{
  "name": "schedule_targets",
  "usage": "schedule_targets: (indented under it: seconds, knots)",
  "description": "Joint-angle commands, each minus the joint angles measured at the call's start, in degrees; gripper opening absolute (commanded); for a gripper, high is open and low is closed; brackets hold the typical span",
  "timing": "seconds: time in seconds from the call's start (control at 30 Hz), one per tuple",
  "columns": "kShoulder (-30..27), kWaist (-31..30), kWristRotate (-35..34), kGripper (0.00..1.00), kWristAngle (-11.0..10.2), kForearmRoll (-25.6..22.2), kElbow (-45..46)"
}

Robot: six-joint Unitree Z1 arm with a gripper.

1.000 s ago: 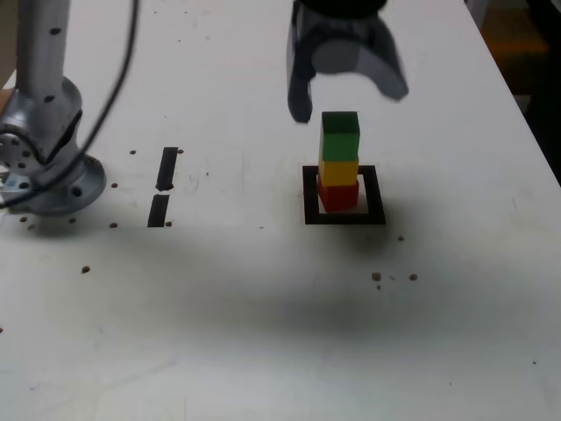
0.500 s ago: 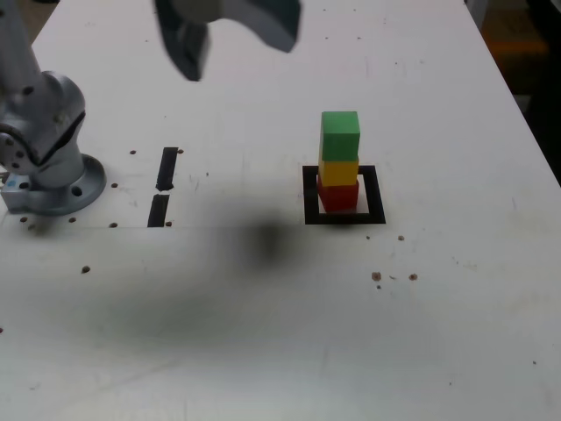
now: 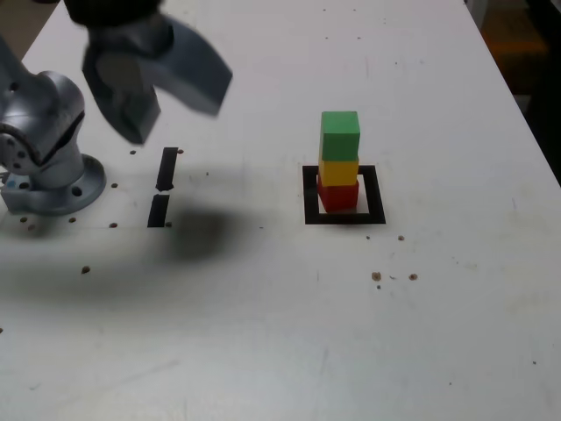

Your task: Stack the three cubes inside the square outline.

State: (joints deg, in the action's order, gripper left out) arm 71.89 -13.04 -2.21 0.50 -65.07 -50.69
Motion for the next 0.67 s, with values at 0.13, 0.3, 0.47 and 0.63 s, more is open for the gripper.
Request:
schedule_targets:
  seconds: [0.13,0.3,0.47,0.63]
  knots:
    - [0.03,1.72,1.4,1.0,-1.32,3.31,10.25]
    - [0.93,4.14,3.71,1.0,-2.18,6.58,12.48]
    - [1.46,4.67,4.2,1.0,-2.47,7.56,12.87]
    - [3.68,4.82,4.17,1.0,-3.04,8.12,12.68]
